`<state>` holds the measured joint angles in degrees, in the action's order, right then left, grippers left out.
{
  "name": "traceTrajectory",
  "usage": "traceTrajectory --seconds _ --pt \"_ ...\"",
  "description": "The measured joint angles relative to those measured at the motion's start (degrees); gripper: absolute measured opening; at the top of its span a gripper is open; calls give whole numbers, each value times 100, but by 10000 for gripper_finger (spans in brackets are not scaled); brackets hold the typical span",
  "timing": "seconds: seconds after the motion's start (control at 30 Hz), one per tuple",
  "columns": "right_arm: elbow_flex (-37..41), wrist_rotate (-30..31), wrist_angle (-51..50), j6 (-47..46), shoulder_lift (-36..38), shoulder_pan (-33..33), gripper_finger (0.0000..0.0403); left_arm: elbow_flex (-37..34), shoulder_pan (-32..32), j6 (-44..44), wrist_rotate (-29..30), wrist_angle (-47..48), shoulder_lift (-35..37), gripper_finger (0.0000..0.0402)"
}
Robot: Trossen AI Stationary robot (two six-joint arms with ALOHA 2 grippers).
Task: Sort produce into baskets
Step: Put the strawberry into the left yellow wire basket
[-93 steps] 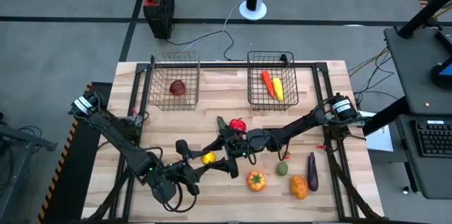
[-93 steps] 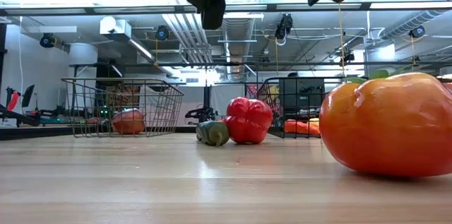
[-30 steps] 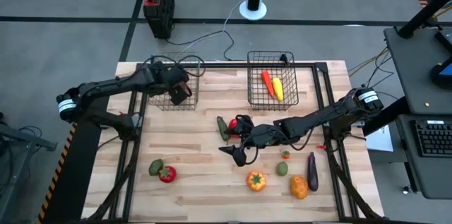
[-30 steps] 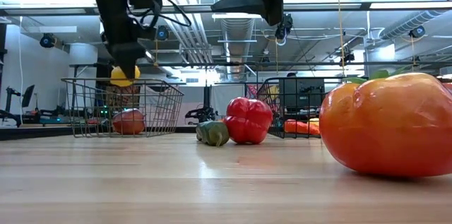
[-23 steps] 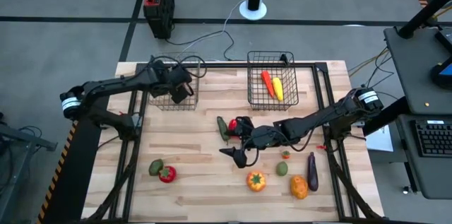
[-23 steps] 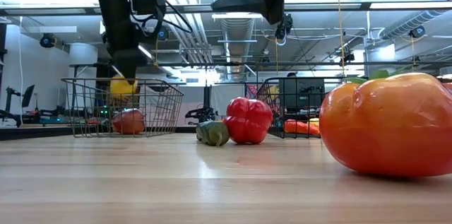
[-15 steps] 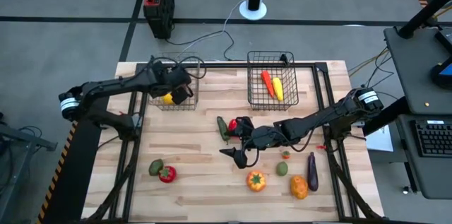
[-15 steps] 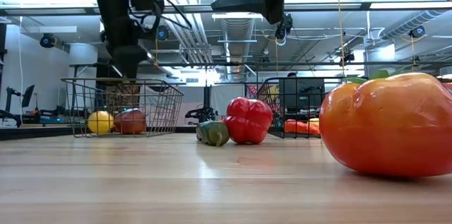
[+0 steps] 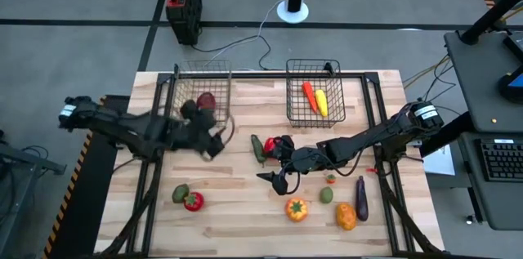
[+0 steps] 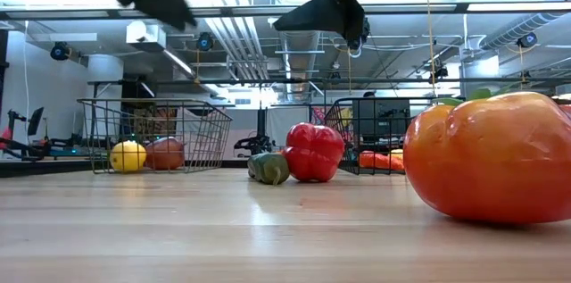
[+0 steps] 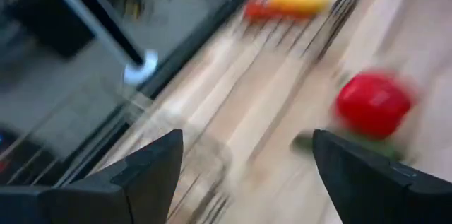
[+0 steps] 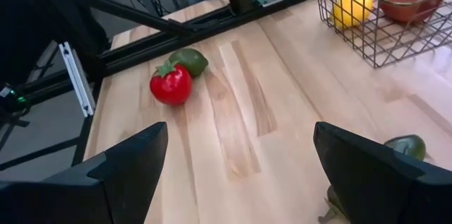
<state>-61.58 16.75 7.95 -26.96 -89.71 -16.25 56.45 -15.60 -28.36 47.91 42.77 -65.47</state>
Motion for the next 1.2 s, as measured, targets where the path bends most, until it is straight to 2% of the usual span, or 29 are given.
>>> traceTrajectory --seconds 0.07,0.13,0.27,0.37,0.63,0.77,1.03,1.1,1.2 --pt "2 4 6 64 0 0 348 0 -514 -154 441 -382 -66 295" --pt "4 7 4 112 0 0 348 0 -944 -249 634 -668 -181 295" --pt "4 23 4 147 0 2 348 0 -1573 -364 689 -949 -451 295" --pt "5 106 4 149 0 0 348 0 -1864 -776 637 -964 -644 295" --pt "55 146 4 107 0 -39 348 0 -2284 -2016 -610 -978 -1067 295" --pt "57 144 6 107 0 -37 348 0 -2349 -2338 -824 -961 -1224 295" --pt "73 129 -10 -93 0 -39 348 0 -2364 -2378 -1241 -927 -1460 295" --pt "99 103 -101 -537 0 -39 348 0 -2368 -2427 -1603 -926 -1485 295" --pt "103 -303 -271 -944 0 -35 348 0 -2454 -2679 -2576 -860 -1532 295"
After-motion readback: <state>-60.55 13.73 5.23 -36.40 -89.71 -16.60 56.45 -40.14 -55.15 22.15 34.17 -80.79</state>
